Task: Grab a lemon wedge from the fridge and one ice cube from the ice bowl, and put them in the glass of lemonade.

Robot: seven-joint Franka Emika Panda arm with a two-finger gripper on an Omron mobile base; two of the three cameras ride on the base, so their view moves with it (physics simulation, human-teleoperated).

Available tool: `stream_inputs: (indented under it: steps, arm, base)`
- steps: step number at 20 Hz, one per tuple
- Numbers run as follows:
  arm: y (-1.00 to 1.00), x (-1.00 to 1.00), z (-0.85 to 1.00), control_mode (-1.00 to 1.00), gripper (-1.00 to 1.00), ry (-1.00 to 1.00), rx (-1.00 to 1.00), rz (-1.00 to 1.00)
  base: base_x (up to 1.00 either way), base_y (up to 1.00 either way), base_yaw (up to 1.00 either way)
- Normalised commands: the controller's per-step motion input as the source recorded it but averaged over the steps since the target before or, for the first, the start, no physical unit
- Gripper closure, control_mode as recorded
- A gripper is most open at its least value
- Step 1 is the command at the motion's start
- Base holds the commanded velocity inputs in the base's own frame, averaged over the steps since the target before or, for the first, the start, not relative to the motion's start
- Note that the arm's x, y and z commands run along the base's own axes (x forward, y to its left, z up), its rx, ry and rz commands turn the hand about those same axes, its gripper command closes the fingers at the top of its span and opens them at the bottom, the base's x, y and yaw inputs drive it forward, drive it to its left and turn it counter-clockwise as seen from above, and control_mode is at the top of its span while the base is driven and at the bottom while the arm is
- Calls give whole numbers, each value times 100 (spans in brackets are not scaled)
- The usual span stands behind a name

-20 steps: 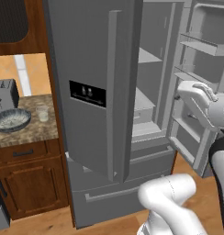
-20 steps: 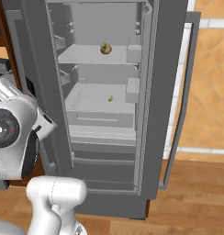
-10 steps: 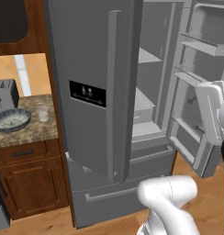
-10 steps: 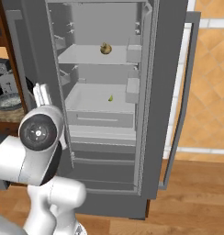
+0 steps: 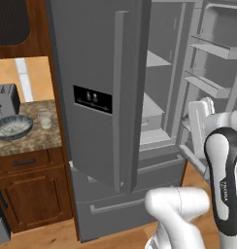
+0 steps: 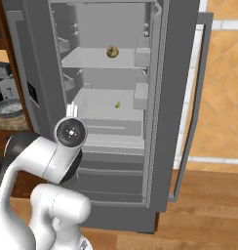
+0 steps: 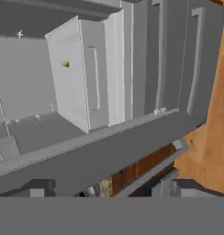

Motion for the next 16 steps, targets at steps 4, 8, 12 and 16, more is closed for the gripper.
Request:
stream_inputs:
  steps: [4,8,12,16]
  arm:
    - [35,88,-74,-100,-100,9,3,0]
    - [45,97,-56,-100,-100,3,2,4]
    - [3,98,-11,-100,-100,0,9,15]
    - [0,98,0,-100,-100,0,12,16]
  base:
    - [0,0,0]
    - [0,0,0]
    - [0,0,0]
    - [0,0,0]
